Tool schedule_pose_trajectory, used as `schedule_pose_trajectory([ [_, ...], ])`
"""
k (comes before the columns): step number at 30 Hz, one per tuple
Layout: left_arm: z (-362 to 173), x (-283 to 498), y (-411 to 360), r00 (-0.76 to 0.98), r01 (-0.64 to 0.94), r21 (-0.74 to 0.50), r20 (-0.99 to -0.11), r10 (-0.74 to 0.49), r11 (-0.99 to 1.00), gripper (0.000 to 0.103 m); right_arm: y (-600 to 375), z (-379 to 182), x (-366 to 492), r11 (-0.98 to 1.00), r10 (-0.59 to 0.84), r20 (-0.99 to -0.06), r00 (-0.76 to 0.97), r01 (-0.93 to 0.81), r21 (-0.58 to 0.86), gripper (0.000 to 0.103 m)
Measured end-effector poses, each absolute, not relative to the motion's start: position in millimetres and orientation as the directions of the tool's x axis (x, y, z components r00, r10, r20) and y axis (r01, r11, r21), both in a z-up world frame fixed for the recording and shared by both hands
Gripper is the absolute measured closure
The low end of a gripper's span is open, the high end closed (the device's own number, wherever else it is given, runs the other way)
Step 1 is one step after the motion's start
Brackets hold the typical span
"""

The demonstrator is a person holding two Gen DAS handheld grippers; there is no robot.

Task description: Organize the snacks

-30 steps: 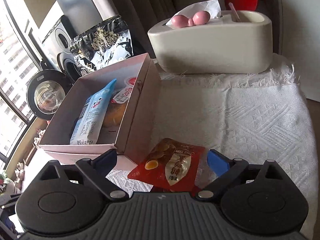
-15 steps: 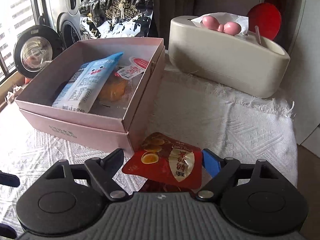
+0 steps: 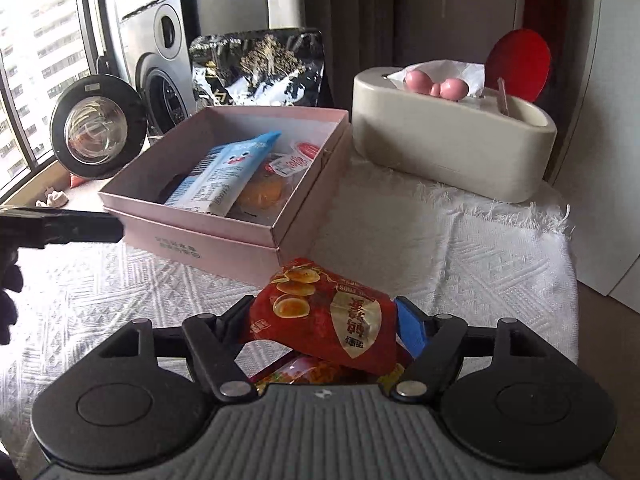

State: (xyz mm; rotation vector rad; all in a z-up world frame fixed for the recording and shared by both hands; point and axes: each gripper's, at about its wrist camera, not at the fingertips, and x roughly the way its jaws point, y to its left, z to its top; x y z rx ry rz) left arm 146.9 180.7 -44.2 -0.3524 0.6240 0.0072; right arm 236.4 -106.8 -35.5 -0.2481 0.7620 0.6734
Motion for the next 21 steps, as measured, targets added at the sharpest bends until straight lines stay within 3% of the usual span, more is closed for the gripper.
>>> schedule_pose_trajectory([
  [4,-41.3,140.5,179.2,0.809,-0.098,-0.327,-0.576,-0.116,0.940,0.024,-112.6,-29.0,199.0,0.764,0.427,-0.690,0.584,-0.642,-0.071,0.029],
  [8,-40.0,119.1,152.6,0.770,0.035,-0.367,-0.583,-0.259,0.930,0.024,-112.8,-35.3,146.0,0.699,0.356,-0.643,0.678,-0.650,-0.298,0.029],
  [11,-44.8,97.6,129.6,0.711,0.132,-0.411,-0.595,-0.375,0.902,0.024,-111.5,-51.2,121.2,0.657,0.324,-0.654,0.684,-0.660,-0.364,0.029],
  [14,-48.7,84.2,114.8,0.662,0.173,-0.401,-0.629,-0.407,0.900,0.024,-109.7,-59.7,110.4,0.678,0.354,-0.680,0.642,-0.677,-0.286,0.029],
  [19,-45.2,69.6,114.1,0.670,0.139,-0.364,-0.650,-0.358,0.921,0.024,-95.0,-53.4,90.8,0.631,0.530,-0.678,0.509,-0.771,-0.086,0.028],
  [21,-46.7,65.4,113.7,0.662,0.115,-0.357,-0.668,-0.340,0.927,0.024,-87.1,-54.7,84.2,0.621,0.548,-0.671,0.499,-0.781,-0.073,0.028],
])
